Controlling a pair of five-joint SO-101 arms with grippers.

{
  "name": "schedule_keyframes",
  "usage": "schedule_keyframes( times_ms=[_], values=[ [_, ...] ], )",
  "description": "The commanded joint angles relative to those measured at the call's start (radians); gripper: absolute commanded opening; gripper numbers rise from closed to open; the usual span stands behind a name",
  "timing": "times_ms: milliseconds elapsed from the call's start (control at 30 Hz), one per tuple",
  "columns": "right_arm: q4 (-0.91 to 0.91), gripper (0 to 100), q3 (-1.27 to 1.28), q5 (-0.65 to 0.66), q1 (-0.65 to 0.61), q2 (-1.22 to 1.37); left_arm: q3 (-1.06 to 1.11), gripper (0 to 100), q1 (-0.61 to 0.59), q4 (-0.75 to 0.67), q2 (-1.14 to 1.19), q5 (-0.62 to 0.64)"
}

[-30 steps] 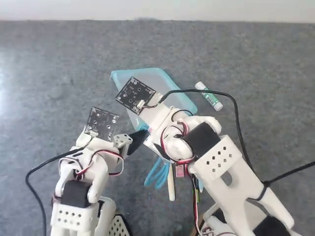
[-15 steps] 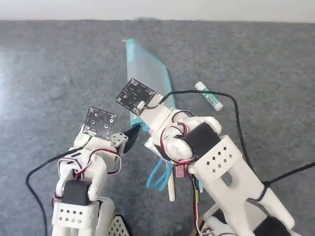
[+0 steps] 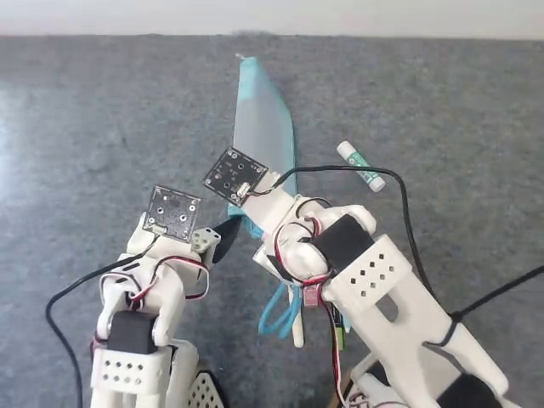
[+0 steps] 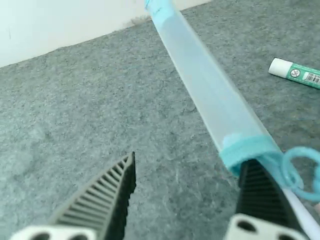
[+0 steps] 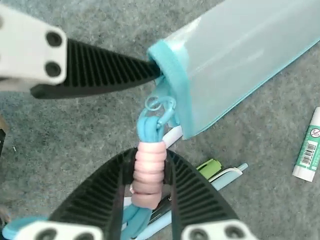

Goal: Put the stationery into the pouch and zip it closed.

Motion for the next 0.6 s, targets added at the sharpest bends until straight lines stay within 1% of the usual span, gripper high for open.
schedule_keyframes(
  times_ms=[0, 200, 500, 567],
  values=[
    [-0.022, 0.7, -0.008, 0.02, -0.007, -0.039, 0.008, 33, 0.006, -0.031, -0.014, -0.011],
    [-0.033, 0.7, -0.008, 0.014, -0.007, -0.039, 0.021, 33, 0.008, 0.0, -0.02, -0.011],
    [-0.038, 0.7, -0.008, 0.018, -0.007, -0.039, 0.024, 33, 0.008, -0.023, -0.02, -0.011],
    [-0.036, 0.7, -0.008, 0.02, -0.008, -0.039, 0.025, 33, 0.029, -0.023, -0.02, -0.011]
  ],
)
